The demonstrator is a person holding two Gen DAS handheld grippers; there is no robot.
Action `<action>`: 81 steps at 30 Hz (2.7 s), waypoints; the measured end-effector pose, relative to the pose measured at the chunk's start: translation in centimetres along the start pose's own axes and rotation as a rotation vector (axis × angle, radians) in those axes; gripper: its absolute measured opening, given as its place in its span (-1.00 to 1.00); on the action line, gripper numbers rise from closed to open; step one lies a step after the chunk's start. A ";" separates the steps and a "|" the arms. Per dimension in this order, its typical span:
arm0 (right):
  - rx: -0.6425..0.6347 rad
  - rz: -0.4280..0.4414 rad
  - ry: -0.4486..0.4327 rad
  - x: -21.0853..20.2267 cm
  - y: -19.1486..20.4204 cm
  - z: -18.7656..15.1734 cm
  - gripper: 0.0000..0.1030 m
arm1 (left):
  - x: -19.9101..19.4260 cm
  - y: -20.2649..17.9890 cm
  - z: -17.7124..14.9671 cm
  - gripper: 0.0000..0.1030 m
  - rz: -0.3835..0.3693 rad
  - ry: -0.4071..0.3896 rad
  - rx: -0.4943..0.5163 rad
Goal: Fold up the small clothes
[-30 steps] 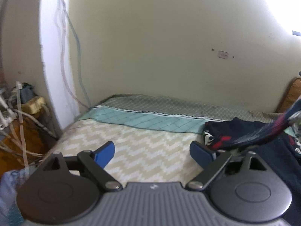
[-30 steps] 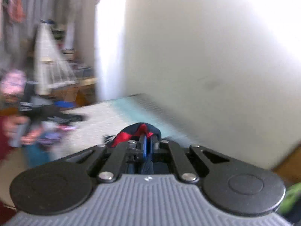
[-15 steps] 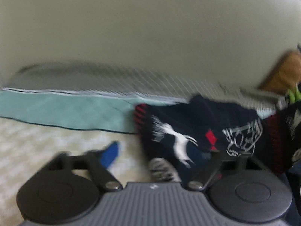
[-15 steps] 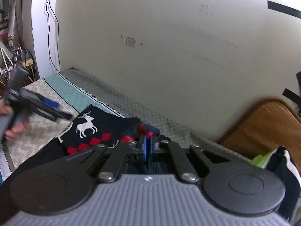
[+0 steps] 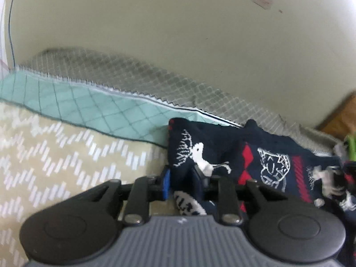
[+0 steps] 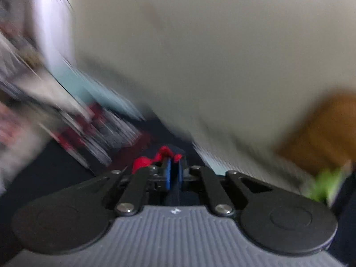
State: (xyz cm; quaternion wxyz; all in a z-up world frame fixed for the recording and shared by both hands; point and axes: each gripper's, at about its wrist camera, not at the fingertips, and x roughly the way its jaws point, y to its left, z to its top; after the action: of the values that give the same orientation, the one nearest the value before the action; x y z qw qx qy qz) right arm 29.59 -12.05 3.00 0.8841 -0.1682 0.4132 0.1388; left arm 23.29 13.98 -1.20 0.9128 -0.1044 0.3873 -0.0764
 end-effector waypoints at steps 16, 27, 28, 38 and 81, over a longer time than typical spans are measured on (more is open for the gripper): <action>0.249 0.171 -0.077 0.4 -1.5 -4.5 0.09 | -2.7 -2.4 -0.6 0.37 -0.045 0.012 0.005; -0.019 -0.079 -0.156 0.8 2.5 -4.3 -0.86 | -3.1 -4.0 -3.0 -0.73 0.017 -0.003 0.052; -0.112 -0.219 -0.170 1.4 3.2 -4.4 -0.85 | -3.5 -3.6 -2.8 -0.76 -0.010 -0.003 0.042; -0.296 -0.429 -0.117 1.7 3.7 -8.2 -0.79 | -4.9 -2.6 -3.1 -0.31 -0.006 0.013 0.045; 0.471 0.328 -0.304 -16.4 8.5 -24.7 -0.15 | -20.6 1.6 -18.8 -0.05 -0.141 0.189 0.041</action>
State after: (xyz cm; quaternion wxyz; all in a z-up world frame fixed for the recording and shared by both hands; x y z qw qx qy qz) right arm -0.72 -16.29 -0.65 0.9162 0.1322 0.3189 0.2036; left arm -4.35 17.55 -0.12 0.8664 -0.1048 0.4619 -0.1581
